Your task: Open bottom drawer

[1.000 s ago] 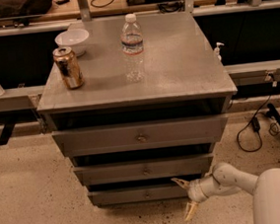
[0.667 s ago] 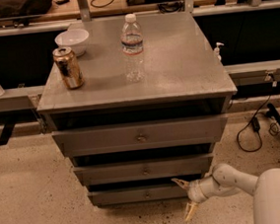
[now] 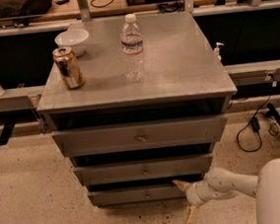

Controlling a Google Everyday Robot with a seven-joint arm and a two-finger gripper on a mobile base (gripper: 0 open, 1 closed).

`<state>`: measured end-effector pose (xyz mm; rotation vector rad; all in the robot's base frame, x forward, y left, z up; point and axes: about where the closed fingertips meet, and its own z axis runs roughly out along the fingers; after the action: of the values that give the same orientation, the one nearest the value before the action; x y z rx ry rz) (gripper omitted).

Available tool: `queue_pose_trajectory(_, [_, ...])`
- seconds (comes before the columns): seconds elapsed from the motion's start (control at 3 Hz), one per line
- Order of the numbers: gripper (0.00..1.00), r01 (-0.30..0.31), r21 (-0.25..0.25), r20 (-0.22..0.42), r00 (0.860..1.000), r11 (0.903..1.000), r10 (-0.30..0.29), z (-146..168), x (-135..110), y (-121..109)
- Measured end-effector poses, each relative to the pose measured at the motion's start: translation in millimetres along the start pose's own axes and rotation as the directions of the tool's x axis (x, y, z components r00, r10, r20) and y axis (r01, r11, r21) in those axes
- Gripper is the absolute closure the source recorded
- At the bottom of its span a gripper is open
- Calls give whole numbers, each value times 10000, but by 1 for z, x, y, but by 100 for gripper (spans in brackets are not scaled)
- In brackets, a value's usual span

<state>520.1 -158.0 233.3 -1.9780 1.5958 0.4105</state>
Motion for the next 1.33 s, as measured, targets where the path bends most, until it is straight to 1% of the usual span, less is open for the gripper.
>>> queue_pose_trajectory(0.33, [0, 105, 328, -1009, 9949, 9994, -71, 3, 30, 2])
queue_pose_trajectory(0.67, [0, 464, 813, -1553, 9873, 9956, -334, -7, 56, -22])
queue_pose_trajectory(1.0, [0, 835, 1058, -1992, 9781, 9909, -612, -13, 66, -40])
queue_pose_trajectory(1.33, [0, 887, 1531, -2279, 9723, 9842, -522, -7, 79, -50])
